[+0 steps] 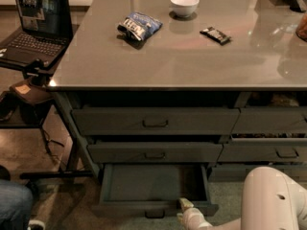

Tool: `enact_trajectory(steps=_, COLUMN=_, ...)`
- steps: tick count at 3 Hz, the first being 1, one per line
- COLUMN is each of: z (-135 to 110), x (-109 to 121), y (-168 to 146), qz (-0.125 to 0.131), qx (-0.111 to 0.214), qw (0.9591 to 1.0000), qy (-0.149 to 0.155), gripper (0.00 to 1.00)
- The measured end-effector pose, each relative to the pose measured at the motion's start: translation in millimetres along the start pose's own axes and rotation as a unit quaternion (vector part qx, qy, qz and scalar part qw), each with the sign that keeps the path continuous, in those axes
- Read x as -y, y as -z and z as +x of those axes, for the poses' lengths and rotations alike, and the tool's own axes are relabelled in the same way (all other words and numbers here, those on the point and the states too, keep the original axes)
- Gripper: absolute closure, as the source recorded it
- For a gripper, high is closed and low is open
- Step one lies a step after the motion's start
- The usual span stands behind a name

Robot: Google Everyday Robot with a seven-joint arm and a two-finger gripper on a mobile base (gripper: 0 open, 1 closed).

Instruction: Open bottom drawer

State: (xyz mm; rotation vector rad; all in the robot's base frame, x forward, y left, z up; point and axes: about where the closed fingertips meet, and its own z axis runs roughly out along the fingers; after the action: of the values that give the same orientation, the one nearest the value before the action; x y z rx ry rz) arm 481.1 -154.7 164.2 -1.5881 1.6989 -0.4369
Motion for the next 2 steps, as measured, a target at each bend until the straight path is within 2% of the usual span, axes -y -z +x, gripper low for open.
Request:
enact_trajectory(steps=1, z=-0.6, x=0.7, y=1.8, qz=0.000, qx=0.000, qw=1.0000, qy=0.000, gripper=1.00)
enact_trajectory(steps=2, z=0.0, x=-9.3, y=8.2, qz=0.001, qx=0.002, qw=1.0000, qy=-0.003, gripper=1.00)
